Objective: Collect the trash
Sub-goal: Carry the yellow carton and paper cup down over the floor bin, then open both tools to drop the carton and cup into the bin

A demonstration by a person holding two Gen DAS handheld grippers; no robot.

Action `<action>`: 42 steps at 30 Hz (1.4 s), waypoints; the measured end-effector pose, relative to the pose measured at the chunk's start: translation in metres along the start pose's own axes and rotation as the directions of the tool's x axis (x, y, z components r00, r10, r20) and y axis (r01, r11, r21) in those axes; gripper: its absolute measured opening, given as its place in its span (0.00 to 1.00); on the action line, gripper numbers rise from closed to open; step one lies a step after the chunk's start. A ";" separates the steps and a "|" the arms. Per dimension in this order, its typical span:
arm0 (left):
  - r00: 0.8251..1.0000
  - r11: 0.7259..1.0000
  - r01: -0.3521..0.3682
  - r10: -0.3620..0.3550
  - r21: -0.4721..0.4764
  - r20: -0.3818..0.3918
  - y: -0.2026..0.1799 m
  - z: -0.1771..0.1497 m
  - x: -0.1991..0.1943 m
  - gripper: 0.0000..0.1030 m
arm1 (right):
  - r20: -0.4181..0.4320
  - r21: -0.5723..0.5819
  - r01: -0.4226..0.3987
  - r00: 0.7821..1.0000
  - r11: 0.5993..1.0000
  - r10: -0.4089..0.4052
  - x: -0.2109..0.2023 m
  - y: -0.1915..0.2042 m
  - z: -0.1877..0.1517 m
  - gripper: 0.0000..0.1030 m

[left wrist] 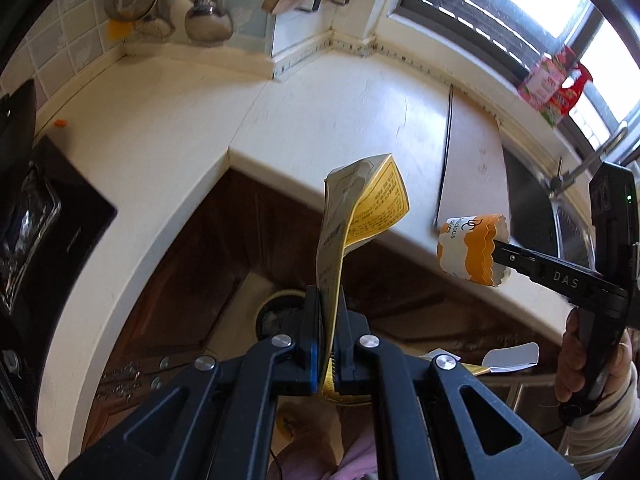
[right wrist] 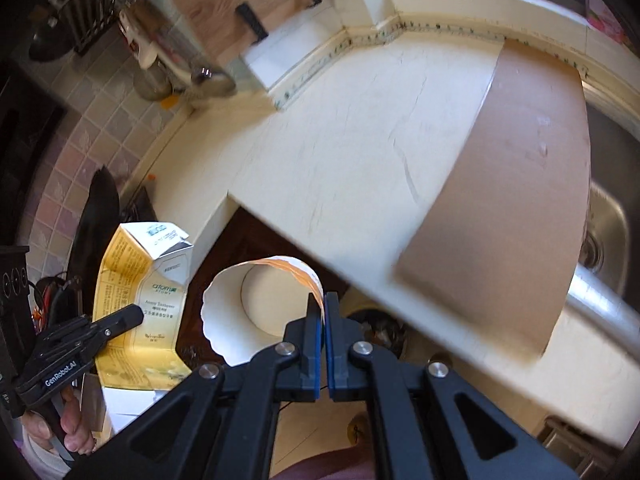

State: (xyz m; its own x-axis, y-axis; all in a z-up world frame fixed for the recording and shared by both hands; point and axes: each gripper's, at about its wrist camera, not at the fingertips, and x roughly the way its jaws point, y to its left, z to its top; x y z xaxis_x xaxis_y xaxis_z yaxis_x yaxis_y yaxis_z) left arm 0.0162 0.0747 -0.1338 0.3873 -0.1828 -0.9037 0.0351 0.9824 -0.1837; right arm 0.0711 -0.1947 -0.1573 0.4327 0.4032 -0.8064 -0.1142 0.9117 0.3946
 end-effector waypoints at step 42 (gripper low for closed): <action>0.927 0.983 -0.094 0.029 -0.157 -0.373 0.131 -0.157 0.356 0.37 | -0.486 0.056 0.240 0.855 0.969 -0.183 0.319 -0.091 -0.157 0.02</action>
State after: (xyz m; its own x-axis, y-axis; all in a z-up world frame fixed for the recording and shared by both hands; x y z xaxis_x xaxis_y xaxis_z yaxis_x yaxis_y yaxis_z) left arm 0.0139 0.1317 -0.5406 0.0161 -0.1556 -0.9877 -0.1472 0.9767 -0.1562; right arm 0.0788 -0.1362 -0.5200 -0.0439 0.2156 -0.9755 0.0428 0.9759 0.2138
